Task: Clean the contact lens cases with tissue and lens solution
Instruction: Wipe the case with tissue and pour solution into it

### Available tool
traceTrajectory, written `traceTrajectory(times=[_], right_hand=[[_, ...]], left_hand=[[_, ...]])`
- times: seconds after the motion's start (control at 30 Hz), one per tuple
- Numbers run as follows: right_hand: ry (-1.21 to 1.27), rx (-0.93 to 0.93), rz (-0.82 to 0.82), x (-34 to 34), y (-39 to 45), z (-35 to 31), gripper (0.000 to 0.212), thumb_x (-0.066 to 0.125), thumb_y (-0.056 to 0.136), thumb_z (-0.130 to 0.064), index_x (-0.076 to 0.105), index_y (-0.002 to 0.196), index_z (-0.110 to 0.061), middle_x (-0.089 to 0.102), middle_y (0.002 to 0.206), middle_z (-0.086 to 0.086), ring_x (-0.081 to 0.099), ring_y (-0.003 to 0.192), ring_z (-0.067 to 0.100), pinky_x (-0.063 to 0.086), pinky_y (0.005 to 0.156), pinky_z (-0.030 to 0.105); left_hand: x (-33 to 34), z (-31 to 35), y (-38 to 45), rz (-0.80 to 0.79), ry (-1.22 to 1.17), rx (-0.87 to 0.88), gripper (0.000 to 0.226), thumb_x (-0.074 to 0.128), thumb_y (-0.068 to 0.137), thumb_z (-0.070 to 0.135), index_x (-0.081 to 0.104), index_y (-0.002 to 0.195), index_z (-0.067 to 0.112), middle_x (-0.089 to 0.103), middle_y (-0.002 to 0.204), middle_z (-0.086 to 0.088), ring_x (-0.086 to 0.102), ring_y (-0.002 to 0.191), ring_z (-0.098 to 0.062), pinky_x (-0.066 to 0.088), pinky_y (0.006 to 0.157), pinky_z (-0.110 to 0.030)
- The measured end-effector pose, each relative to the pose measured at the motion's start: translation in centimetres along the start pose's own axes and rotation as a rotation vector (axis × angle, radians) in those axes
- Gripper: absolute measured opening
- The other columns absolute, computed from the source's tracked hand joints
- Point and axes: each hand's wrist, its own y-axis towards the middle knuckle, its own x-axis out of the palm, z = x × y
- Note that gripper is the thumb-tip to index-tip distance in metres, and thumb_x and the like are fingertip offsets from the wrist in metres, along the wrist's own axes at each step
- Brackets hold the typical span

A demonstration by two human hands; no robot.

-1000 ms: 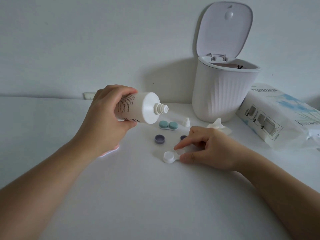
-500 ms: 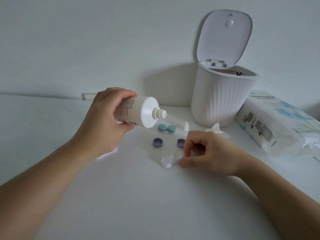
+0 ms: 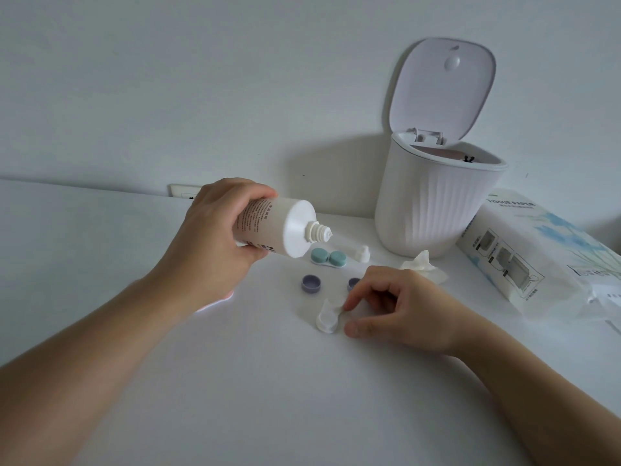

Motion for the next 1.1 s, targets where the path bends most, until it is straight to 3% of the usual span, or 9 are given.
traceTrajectory(times=[0.3, 0.5, 0.63, 0.73, 0.8, 1.1], right_hand=[[-0.095, -0.042, -0.021, 1.1, 0.0, -0.7, 0.038, 0.09, 0.066, -0.045, 0.075, 0.1, -0.038, 0.046, 0.075, -0.013, 0.045, 0.068, 0.003, 0.038, 0.067, 0.016], [-0.095, -0.062, -0.001, 1.9, 0.0, -1.2, 0.042, 0.083, 0.061, -0.056, 0.074, 0.099, -0.042, 0.048, 0.076, -0.013, 0.048, 0.071, 0.01, 0.042, 0.068, 0.024], [-0.104, -0.089, -0.008, 2.1, 0.0, -1.1, 0.043, 0.08, 0.062, -0.06, 0.074, 0.1, -0.043, 0.048, 0.075, -0.016, 0.048, 0.071, 0.007, 0.04, 0.066, 0.018], [-0.124, -0.093, 0.006, 2.4, 0.1, -1.0, 0.045, 0.077, 0.062, -0.064, 0.074, 0.101, -0.041, 0.049, 0.075, -0.012, 0.049, 0.071, 0.009, 0.043, 0.067, 0.022], [-0.122, -0.08, 0.025, 2.6, 0.1, -1.0, 0.042, 0.078, 0.063, -0.062, 0.074, 0.099, -0.041, 0.051, 0.076, -0.01, 0.05, 0.071, 0.01, 0.044, 0.068, 0.025], [-0.059, -0.052, 0.061, 2.4, 0.1, -0.9, 0.017, 0.086, 0.072, -0.039, 0.076, 0.087, -0.036, 0.055, 0.076, -0.015, 0.049, 0.065, 0.004, 0.04, 0.062, 0.015]], left_hand=[[0.2, -0.3, 0.0, -0.003, -0.016, 0.001, 0.068, 0.085, 0.067, -0.005, 0.062, 0.126, 0.019, 0.059, 0.127, 0.006, 0.047, 0.122, -0.017, 0.035, 0.103, -0.028], [0.2, -0.4, 0.1, 0.002, -0.015, 0.013, 0.068, 0.086, 0.066, -0.005, 0.063, 0.126, 0.018, 0.057, 0.125, 0.009, 0.048, 0.121, -0.016, 0.037, 0.105, -0.031], [0.3, -0.4, 0.1, -0.008, -0.015, 0.013, 0.068, 0.087, 0.065, -0.004, 0.063, 0.125, 0.019, 0.059, 0.126, 0.007, 0.048, 0.121, -0.018, 0.039, 0.104, -0.033], [0.2, -0.4, 0.1, -0.015, -0.009, 0.025, 0.069, 0.088, 0.065, -0.004, 0.063, 0.125, 0.018, 0.059, 0.126, 0.007, 0.048, 0.121, -0.019, 0.04, 0.105, -0.036], [0.2, -0.4, 0.1, -0.02, -0.002, 0.034, 0.069, 0.088, 0.065, -0.004, 0.064, 0.125, 0.018, 0.058, 0.125, 0.009, 0.049, 0.121, -0.019, 0.04, 0.105, -0.035], [0.2, -0.7, 0.1, -0.032, 0.012, 0.049, 0.069, 0.089, 0.064, -0.003, 0.063, 0.125, 0.02, 0.058, 0.124, 0.01, 0.048, 0.121, -0.016, 0.038, 0.102, -0.029]])
